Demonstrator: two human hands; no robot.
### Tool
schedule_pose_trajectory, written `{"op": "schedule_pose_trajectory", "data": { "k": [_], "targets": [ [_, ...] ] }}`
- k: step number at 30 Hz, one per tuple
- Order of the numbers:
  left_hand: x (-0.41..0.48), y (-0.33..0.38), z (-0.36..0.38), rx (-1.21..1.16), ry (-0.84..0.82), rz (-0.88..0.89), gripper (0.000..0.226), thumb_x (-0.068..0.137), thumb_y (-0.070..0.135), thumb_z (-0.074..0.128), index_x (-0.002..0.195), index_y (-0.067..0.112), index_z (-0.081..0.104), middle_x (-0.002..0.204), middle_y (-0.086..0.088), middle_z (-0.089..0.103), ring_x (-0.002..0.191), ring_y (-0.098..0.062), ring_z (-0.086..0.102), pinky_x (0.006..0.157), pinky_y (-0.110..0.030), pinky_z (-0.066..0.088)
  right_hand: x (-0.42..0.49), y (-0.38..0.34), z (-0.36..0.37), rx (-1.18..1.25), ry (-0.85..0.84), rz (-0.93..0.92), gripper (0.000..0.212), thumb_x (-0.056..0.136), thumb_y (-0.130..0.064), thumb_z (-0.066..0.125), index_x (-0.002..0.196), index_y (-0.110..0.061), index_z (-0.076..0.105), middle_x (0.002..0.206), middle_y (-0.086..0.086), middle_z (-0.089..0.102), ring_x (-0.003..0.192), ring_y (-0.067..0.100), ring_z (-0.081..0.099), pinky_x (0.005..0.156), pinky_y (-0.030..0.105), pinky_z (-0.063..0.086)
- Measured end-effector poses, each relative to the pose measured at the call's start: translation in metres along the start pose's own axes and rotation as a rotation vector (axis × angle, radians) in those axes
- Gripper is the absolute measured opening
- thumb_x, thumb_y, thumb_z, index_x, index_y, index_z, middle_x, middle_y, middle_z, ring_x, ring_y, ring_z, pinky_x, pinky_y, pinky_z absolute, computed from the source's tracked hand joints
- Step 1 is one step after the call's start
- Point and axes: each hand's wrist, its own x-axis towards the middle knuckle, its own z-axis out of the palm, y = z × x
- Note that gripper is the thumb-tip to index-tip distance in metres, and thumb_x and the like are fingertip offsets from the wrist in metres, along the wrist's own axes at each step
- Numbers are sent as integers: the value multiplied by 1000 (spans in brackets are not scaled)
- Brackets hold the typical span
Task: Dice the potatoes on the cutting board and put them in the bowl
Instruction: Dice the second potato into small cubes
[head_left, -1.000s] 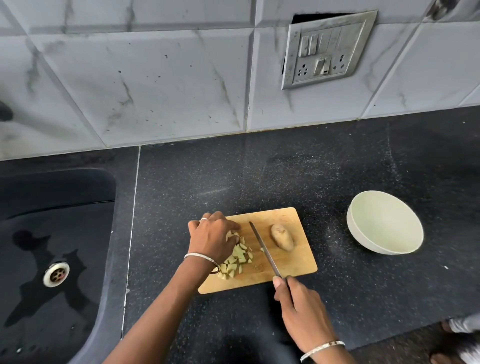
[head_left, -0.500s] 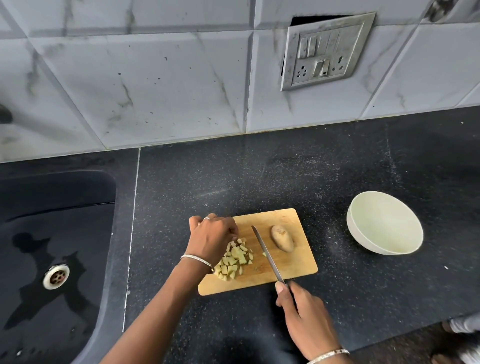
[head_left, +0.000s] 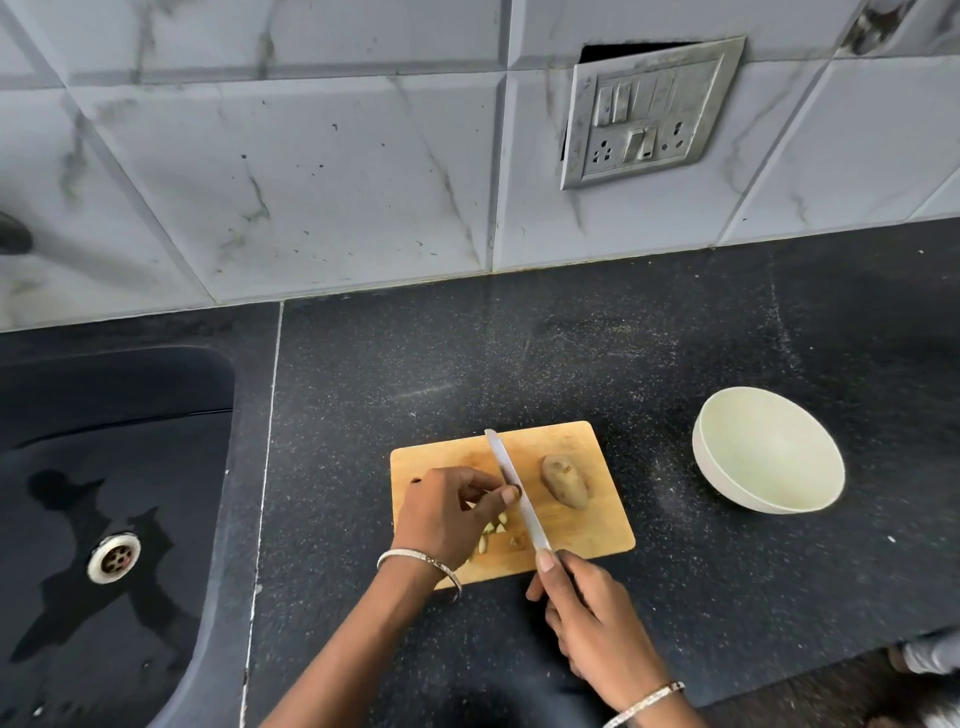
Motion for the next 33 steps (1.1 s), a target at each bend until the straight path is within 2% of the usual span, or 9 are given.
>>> {"op": "schedule_pose_trajectory", "data": {
  "k": [3,5,8,11,17,21,26,30,33],
  "targets": [
    [0,-1,-1,-257,-53,-113,10,84,31,72,81,24,78,73,8,74,75,-12,68,71,-25,51,-3,-5,1,113,-52,42,47,98,-48,42,79,-9,60,45,-7,40,39,5,35,41,17,26],
    [1,-3,-4,-278,-45,-135,8,83,29,74,80,22,77,73,7,74,71,-9,66,66,-20,49,-4,-3,0,157,-65,54,48,97,-48,43,80,-6,59,47,-5,38,39,7,33,39,18,24],
    [6,-12,-8,15,117,-104,3,78,35,77,80,32,75,71,16,71,69,1,63,64,-20,47,-3,3,-6,140,4,57,47,95,-50,43,77,-11,60,46,-6,40,39,7,35,40,18,26],
    [9,-18,-11,307,177,-45,10,81,35,73,91,36,74,85,17,72,81,-8,63,73,-28,51,1,17,-17,40,141,33,43,95,-51,42,71,-20,61,45,-7,45,40,4,41,47,23,31],
    [13,-12,4,438,326,150,23,86,19,59,100,32,72,91,11,74,86,-22,63,75,-36,52,8,37,-38,10,288,25,36,96,-50,42,73,-29,61,46,-9,49,41,5,43,53,27,33],
    [12,18,30,398,143,289,37,84,33,59,122,34,57,112,13,68,105,-17,60,88,-36,46,7,46,-45,-134,346,59,43,96,-51,40,69,-26,62,50,-12,56,50,9,54,58,34,44],
    [24,32,73,524,24,195,72,76,59,63,134,30,32,121,5,60,115,-23,53,94,-42,36,5,44,-46,-324,283,154,42,98,-50,35,77,-25,61,65,-14,59,77,19,63,73,38,47],
    [29,22,82,509,69,191,61,74,51,68,122,33,35,112,8,62,108,-21,55,91,-42,28,6,46,-38,-317,219,171,43,97,-52,35,76,-25,61,74,-8,66,80,17,63,77,39,47],
    [32,16,72,493,64,178,54,72,47,68,117,36,41,113,12,60,109,-15,53,95,-38,23,7,44,-33,-236,198,158,44,97,-49,41,69,-22,59,61,-9,64,67,12,62,72,37,49]
  ]
}}
